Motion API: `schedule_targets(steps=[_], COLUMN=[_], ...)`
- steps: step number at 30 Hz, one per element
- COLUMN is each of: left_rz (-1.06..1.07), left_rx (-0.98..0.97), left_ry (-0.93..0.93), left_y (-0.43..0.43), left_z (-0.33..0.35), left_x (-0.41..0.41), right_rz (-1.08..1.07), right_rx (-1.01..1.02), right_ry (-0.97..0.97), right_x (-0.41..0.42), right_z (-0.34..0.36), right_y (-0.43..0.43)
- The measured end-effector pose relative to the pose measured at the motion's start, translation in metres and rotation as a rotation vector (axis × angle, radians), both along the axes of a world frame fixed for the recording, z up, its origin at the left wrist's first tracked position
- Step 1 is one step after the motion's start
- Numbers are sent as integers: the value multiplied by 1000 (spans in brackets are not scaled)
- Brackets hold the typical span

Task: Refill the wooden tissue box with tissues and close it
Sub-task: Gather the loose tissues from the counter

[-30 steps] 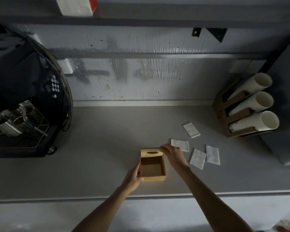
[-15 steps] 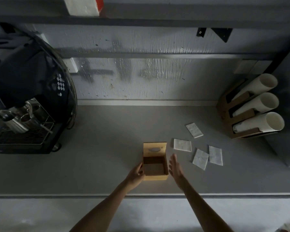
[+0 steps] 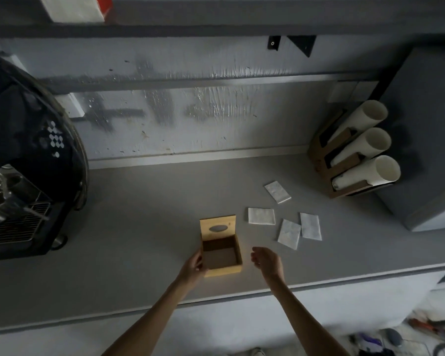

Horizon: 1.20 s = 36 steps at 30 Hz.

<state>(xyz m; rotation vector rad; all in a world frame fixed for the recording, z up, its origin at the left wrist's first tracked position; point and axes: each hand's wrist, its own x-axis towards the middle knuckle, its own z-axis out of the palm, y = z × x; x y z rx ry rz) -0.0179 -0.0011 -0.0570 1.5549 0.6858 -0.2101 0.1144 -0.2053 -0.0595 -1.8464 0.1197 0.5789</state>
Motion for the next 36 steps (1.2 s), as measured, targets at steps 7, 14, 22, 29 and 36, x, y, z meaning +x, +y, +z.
schedule_targets(steps=[7,14,22,29,36], left_rz=[76,100,158,204,255], left_rx=[36,152,284,270,308], left_ry=[-42,81,147,150,156], left_y=[-19,-36,-46,-52,-62], left_z=[-6,-13,-1,1,1], left_x=[16,36,47,48,45], right_rz=[-228,-306,-316,-371,-278], right_rx=[-374,-503,-599,-644,-545], right_ry=[-66,-8,142,111,62], right_x=[73,140,136,141,135], right_z=[4,-5,-13,-15,-35], right_y=[-82,-83,-43,-26,-36])
